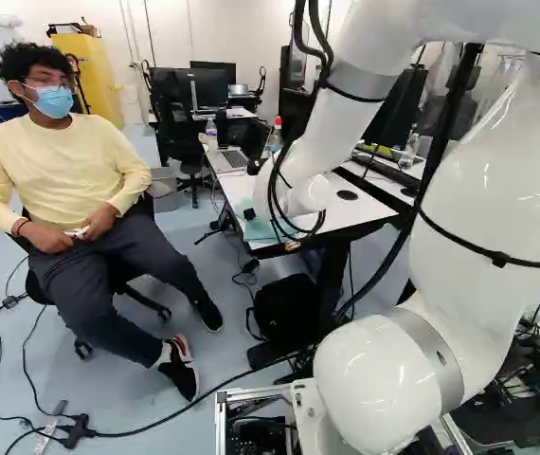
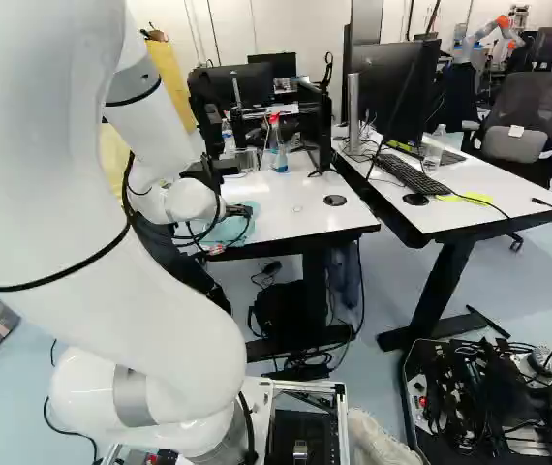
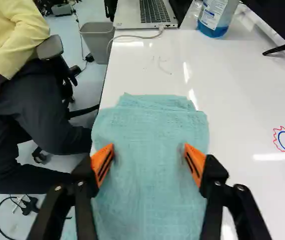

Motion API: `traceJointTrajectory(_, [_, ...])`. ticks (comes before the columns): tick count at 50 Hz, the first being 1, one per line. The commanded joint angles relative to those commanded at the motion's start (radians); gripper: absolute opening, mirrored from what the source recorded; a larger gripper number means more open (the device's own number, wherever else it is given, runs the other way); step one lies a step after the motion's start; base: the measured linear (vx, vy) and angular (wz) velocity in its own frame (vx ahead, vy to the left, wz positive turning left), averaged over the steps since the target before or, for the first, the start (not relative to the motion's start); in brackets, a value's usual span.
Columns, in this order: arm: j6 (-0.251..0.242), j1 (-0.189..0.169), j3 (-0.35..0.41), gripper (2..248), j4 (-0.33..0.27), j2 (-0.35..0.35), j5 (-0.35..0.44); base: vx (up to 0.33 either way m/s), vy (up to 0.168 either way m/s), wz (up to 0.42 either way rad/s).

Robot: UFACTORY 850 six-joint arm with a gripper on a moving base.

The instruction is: Clean the table with the green towel

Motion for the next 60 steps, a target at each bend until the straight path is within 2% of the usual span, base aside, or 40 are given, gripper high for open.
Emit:
traceJointTrajectory(4, [0.000,0.000,0.000,184,0.000,0.000,0.000,0.000,0.000,0.000])
traceJointTrajectory(5, [0.000,0.000,0.000,148,0.000,0.000,0.000,0.000,0.000,0.000])
traceJointTrajectory(10, [0.000,0.000,0.000,148,0.000,0.000,0.000,0.000,0.000,0.000])
traceJointTrajectory(11, [0.000,0.000,0.000,115,0.000,0.000,0.000,0.000,0.000,0.000])
traceJointTrajectory(15, [0.000,0.000,0.000,115,0.000,0.000,0.000,0.000,0.000,0.000])
traceJointTrajectory(16, [0.000,0.000,0.000,81,0.000,0.000,0.000,0.000,0.000,0.000])
traceJointTrajectory(20, [0.000,0.000,0.000,81,0.000,0.000,0.000,0.000,0.000,0.000])
traceJointTrajectory(21, [0.000,0.000,0.000,60,0.000,0.000,0.000,0.000,0.000,0.000])
traceJointTrajectory(43, [0.000,0.000,0.001,56,0.000,0.002,0.000,0.000,0.000,0.000])
traceJointTrajectory(60, [0.000,-0.002,0.011,56,0.000,0.052,-0.016,0.000,0.000,0.000])
